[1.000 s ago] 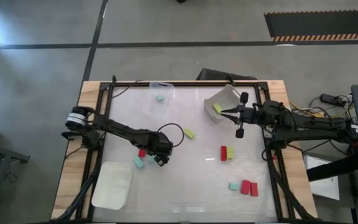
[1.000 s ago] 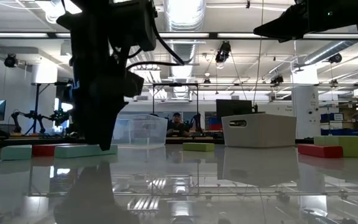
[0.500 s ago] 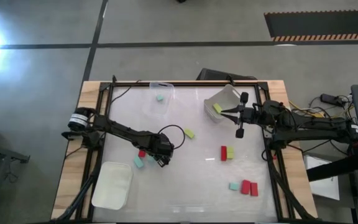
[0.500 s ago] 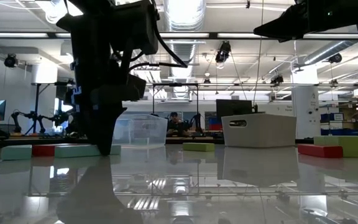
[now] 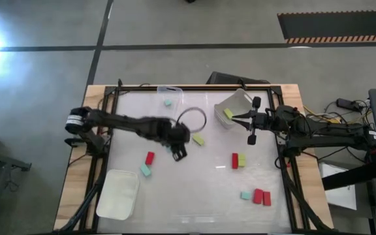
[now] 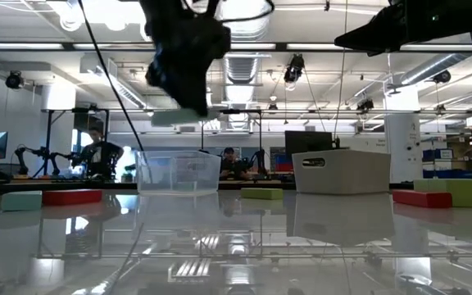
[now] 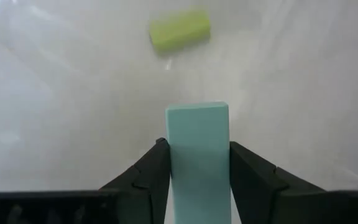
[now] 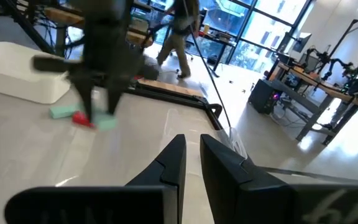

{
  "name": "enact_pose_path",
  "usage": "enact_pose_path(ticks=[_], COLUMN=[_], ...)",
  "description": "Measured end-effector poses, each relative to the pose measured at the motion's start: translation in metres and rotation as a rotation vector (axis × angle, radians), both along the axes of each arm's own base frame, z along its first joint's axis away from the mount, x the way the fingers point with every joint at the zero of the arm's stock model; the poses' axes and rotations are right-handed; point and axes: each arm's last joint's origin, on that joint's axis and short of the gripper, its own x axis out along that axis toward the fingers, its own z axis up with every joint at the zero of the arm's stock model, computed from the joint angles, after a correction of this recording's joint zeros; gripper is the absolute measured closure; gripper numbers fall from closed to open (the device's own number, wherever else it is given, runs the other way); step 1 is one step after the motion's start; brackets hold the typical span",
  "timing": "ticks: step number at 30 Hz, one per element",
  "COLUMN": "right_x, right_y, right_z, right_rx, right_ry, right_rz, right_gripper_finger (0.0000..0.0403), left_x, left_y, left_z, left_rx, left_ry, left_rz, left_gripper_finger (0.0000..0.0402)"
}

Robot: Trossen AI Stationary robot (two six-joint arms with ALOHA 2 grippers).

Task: Sort & place blocks by color
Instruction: Put the light blue block into the transparent bin

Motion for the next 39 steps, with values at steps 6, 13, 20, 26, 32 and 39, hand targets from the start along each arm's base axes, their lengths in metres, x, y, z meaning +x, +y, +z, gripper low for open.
enact_pose_path(ticks=[6, 13, 20, 26, 32, 39], right_x=[0.000, 0.000, 0.000, 0.000, 0.000, 0.000], right_y=[0.000, 0.000, 0.000, 0.000, 0.000, 0.000], right_z=[0.000, 0.000, 0.000, 0.000, 0.000, 0.000], right_rx=[0.001, -0.006, -0.007, -0.020, -0.020, -0.022], right_ry=[0.004, 0.001, 0.001, 0.004, 0.003, 0.004], right_rz=[0.000, 0.001, 0.001, 0.002, 0.002, 0.002], right_gripper_finger=[0.0365, 0.0365, 0.0365, 0.0365, 0.0365, 0.0365], left_x=[-0.003, -0.027, -0.050, -0.060, -0.052, -0.046], left_y=[0.056, 0.120, 0.175, 0.191, 0.197, 0.202], left_z=[0.032, 0.034, 0.015, 0.004, -0.009, -0.030], left_rx=[0.115, 0.331, 0.387, 0.304, 0.286, 0.241], left_ry=[-0.037, 0.188, 0.242, 0.179, 0.167, 0.202], left_rz=[-0.047, -0.425, -0.645, -0.674, -0.681, -0.690], left_gripper_finger=[0.0281, 0.0280, 0.0279, 0.0279, 0.0279, 0.0279])
